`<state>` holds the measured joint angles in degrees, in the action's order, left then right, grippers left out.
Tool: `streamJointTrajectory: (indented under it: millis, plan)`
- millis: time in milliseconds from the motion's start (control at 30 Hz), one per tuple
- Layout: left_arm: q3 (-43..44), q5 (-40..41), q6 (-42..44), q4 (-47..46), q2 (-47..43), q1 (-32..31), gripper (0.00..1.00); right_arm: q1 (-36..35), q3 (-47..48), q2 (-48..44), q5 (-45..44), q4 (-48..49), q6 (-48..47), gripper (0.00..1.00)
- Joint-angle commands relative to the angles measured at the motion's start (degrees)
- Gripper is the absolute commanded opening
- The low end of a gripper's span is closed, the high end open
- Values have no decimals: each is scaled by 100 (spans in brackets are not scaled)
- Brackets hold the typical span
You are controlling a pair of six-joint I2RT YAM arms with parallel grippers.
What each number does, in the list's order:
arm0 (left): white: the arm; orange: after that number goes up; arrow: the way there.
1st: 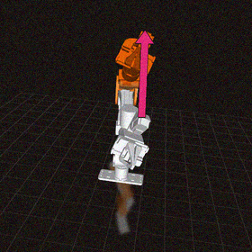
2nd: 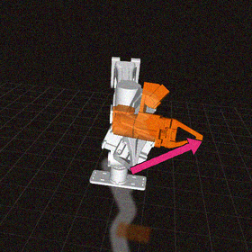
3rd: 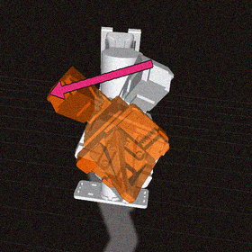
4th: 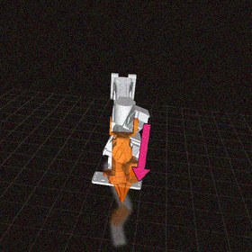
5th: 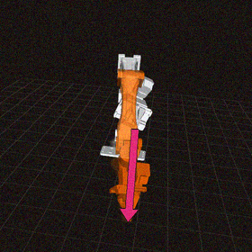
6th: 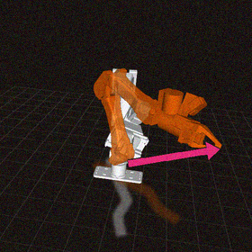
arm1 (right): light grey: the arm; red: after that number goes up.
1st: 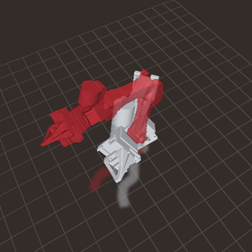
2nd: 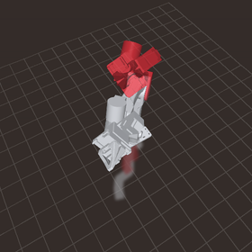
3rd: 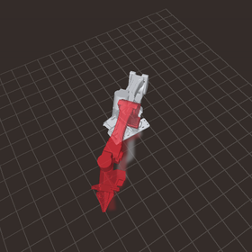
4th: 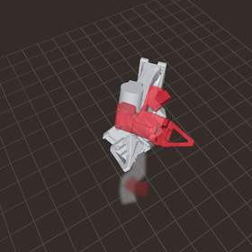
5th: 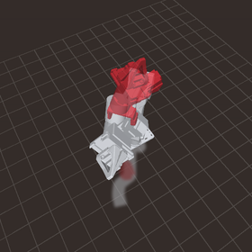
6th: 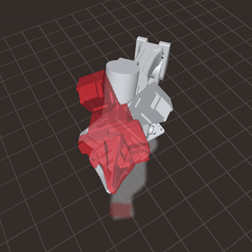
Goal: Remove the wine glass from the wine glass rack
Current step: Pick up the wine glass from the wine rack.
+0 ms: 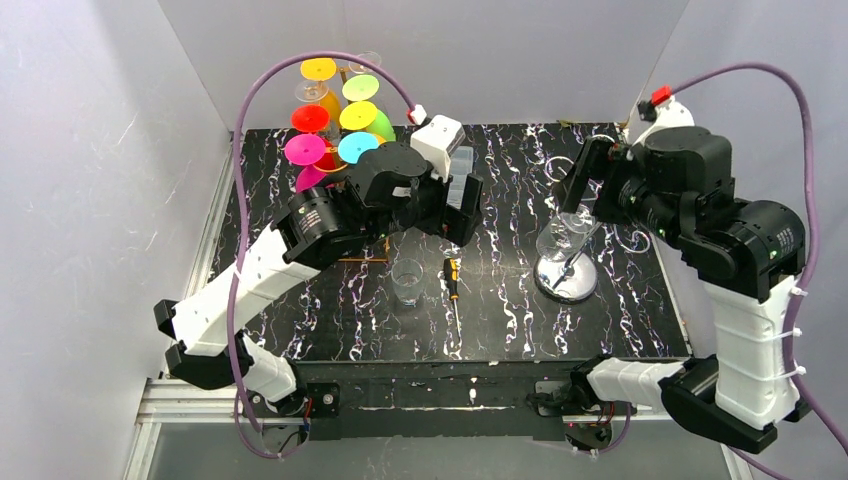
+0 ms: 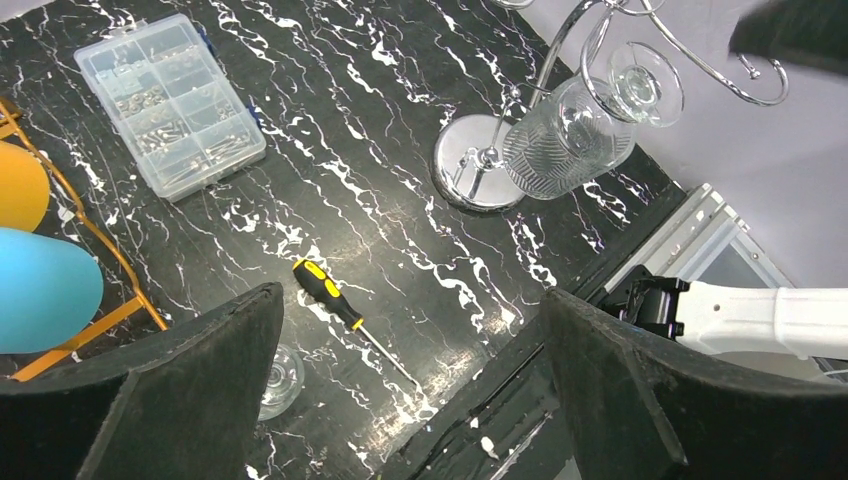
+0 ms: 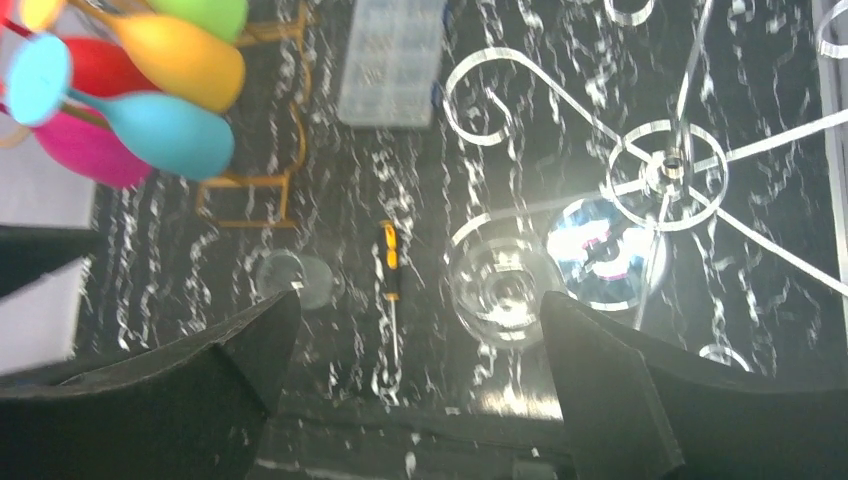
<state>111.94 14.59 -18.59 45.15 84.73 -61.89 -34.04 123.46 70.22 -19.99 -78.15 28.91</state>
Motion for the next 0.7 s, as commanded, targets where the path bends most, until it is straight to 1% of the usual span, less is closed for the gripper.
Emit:
streamJointTrajectory:
  millis: [0,200,333,367,433,600,667]
  plan:
    - [-99,293,-10,-102,-358,1,99,-5,-647,-280,-60,-341,182,100]
    - [-115,419,51,-63,-461,3,99,-6,-1310,-501,-582,-339,239,100]
    - [-102,422,79,-29,-473,1,99,-2,-1523,-415,-675,-246,236,100]
    - [-102,434,87,-17,-481,3,99,-5,-1552,-406,-681,-199,226,96]
    - [-113,476,106,9,-499,10,99,-6,-1570,-374,-701,-147,218,93]
    - [-163,505,93,3,-525,9,99,-6,-1664,-294,-768,-116,212,85]
    - [-167,510,90,6,-536,10,100,-6,-1707,-285,-856,-145,216,84]
